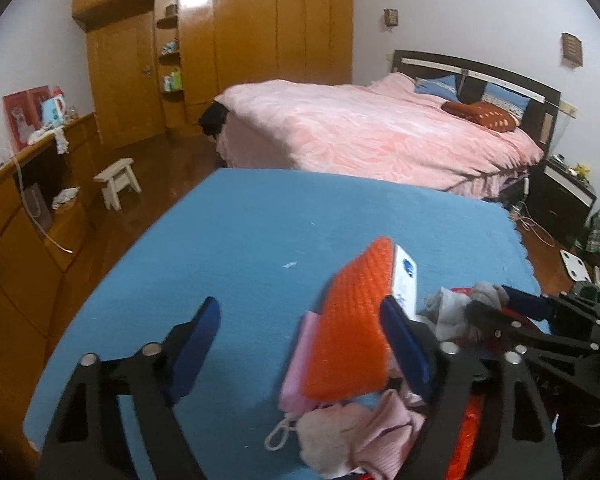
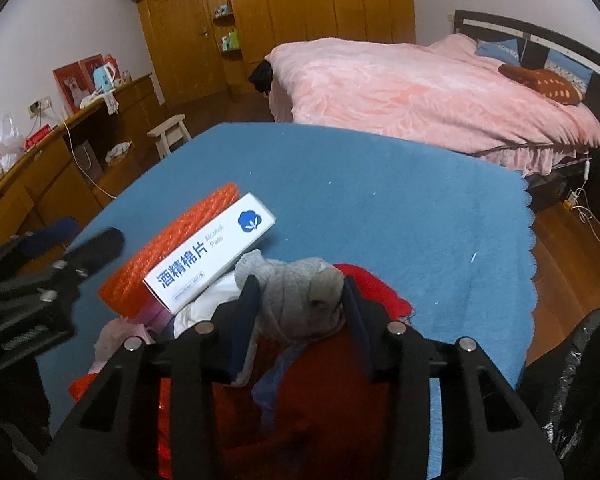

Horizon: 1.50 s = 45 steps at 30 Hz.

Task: Collect trash
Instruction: 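Grasp the orange foam mesh net with the left tool while the right tool grasps the grey sock, then carry the mesh net and grey sock over the black bin and open both tools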

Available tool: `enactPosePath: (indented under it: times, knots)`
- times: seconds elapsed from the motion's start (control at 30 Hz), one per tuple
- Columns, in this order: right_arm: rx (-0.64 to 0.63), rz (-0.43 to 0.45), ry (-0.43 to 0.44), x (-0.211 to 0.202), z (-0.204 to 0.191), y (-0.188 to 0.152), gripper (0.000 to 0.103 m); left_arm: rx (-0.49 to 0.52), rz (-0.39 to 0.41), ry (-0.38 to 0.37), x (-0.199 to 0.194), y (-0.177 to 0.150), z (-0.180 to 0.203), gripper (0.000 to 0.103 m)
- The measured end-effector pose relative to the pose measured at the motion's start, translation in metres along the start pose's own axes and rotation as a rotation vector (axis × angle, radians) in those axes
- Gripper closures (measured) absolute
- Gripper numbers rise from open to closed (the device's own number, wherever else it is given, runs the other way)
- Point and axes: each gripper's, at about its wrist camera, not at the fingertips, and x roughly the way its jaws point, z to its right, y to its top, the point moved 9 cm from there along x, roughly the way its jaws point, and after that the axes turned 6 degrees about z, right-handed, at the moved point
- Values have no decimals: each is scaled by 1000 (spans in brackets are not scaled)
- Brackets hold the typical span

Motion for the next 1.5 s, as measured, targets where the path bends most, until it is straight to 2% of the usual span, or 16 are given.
enactPosePath:
  times: [0.07,0.2,0.27,0.37,0.47,0.63,0.8,1.03,1.2,1.5]
  knots:
    - [1,3,3,-3,3,2,62,5,-21,-33,7,-3,8,36]
    - [2,14,10,-7,6,4,62,8,-59,-99,18,-9,22,47]
    - [3,18,12,-9,6,6,62,6,-75,-136,22,-11,28,62]
    - [-3,30,13,-13,6,9,62,3,-88,-181,24,-14,35,77]
    - [-7,44,19,-18,4,12,62,10,-77,-186,21,-12,39,86]
    - [3,69,29,-30,3,18,62,-9,-38,-191,7,-5,38,90]
    - [27,112,35,-50,5,27,62,-26,22,-189,-16,18,38,90]
    - [54,212,37,-99,16,47,62,-8,84,-220,-50,43,57,90]
    - [69,258,5,-132,33,51,62,15,109,-263,-69,51,87,90]
    - [126,280,-134,-181,102,28,62,71,103,-394,-85,47,165,90]
